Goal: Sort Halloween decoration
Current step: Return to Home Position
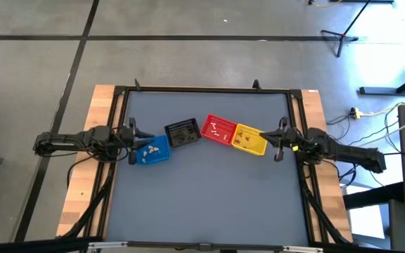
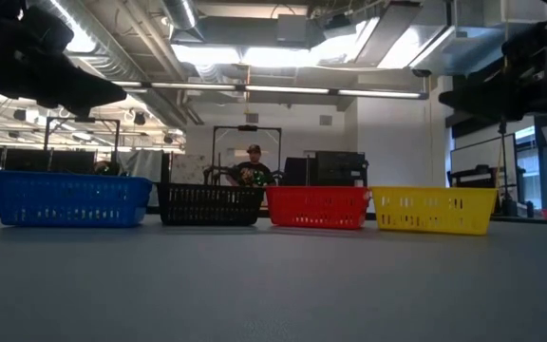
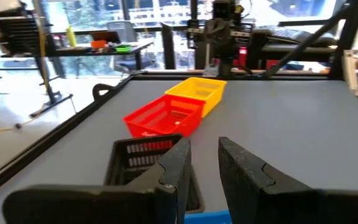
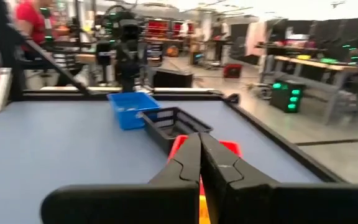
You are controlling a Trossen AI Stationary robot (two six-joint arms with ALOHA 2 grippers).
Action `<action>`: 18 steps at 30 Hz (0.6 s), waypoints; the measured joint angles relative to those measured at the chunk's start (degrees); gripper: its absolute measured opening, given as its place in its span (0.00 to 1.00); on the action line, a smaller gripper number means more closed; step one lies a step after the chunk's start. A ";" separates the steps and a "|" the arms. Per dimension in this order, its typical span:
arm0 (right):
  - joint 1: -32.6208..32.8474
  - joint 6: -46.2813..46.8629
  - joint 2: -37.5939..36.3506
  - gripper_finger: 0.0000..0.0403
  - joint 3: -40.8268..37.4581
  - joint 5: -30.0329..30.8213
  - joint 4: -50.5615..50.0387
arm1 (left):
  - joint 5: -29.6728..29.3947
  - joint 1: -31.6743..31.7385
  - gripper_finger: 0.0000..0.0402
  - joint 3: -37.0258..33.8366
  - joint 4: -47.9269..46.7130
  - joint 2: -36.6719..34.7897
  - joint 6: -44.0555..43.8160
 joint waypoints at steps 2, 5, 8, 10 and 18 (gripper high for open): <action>-1.57 0.24 -0.01 0.01 0.00 -3.18 -0.70 | 1.32 0.00 0.19 0.00 -0.12 0.00 -0.02; -2.84 0.27 -0.02 0.01 0.00 -3.68 -0.72 | 2.62 0.00 0.19 0.00 -0.29 0.00 -0.02; -2.96 0.26 -0.02 0.01 0.00 -2.42 -0.86 | 2.62 0.00 0.19 0.00 -0.31 0.00 -0.04; -2.94 0.26 -0.02 0.01 0.02 -2.29 -0.86 | 2.62 0.00 0.19 0.00 -0.33 0.00 -0.02; -2.89 0.26 -0.02 0.01 0.02 -2.08 -0.92 | 2.36 0.00 0.19 0.00 -0.38 0.00 -0.04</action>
